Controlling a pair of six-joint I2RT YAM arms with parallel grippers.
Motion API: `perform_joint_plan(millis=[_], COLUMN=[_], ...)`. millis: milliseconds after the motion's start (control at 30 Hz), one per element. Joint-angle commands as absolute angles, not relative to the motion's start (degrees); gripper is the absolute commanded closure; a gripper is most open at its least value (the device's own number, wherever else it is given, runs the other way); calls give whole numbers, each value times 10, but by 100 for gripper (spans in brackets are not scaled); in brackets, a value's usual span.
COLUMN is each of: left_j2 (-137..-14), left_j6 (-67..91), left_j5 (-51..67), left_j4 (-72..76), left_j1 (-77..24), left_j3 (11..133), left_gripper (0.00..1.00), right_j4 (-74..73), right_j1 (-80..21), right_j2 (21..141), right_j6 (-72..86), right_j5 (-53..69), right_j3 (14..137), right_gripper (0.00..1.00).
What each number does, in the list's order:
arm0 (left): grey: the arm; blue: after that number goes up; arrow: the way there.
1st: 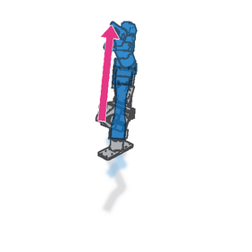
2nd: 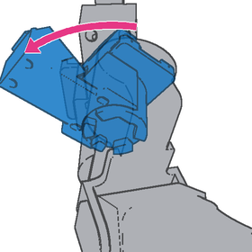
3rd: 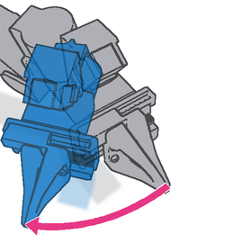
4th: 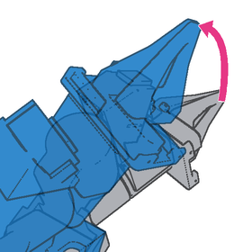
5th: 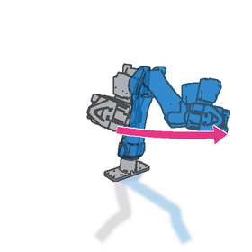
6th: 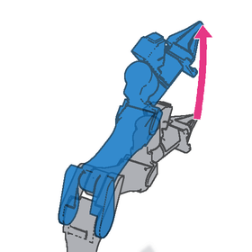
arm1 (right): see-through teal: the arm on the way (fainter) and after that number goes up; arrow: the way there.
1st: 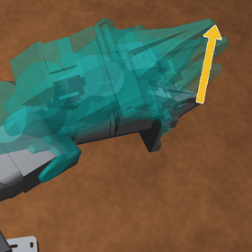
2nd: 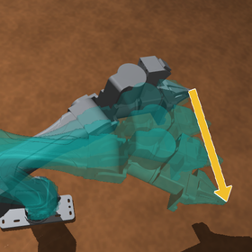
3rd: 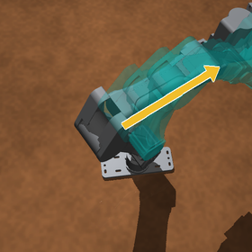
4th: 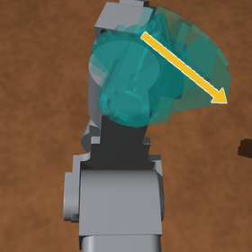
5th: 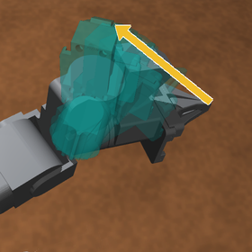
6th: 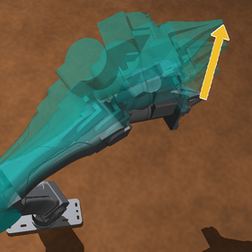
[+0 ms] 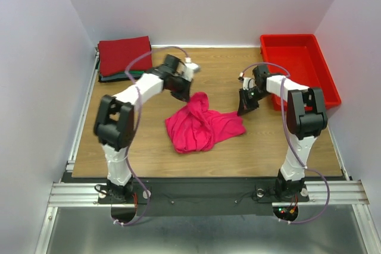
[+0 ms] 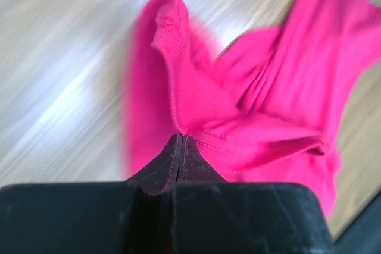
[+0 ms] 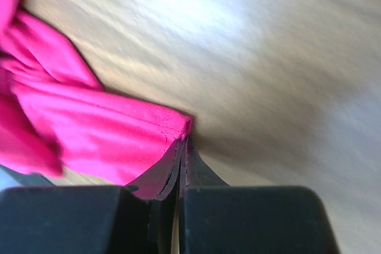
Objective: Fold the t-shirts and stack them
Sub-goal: Flatten the tshirt out
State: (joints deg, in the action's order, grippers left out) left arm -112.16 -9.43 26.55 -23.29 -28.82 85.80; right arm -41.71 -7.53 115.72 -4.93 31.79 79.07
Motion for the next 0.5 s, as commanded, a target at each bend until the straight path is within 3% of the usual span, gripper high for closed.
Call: perform_joint_plan(millis=[0, 267, 467], left_j2=[-978, -897, -920], left_j6=[-178, -385, -419], left_j5=[305, 266, 222], left_j4=[-318, -430, -397], left_j1=[-194, 7, 110], left_j3=[832, 709, 665], left_gripper=[100, 100, 96], right_j4=[-424, -438, -443], right_j1=[-61, -52, -51], right_j2=[1085, 1014, 1020], right_j6=[-88, -118, -128], right_j5=[244, 122, 135], right_j3=[761, 715, 734], right_gripper=[99, 99, 99])
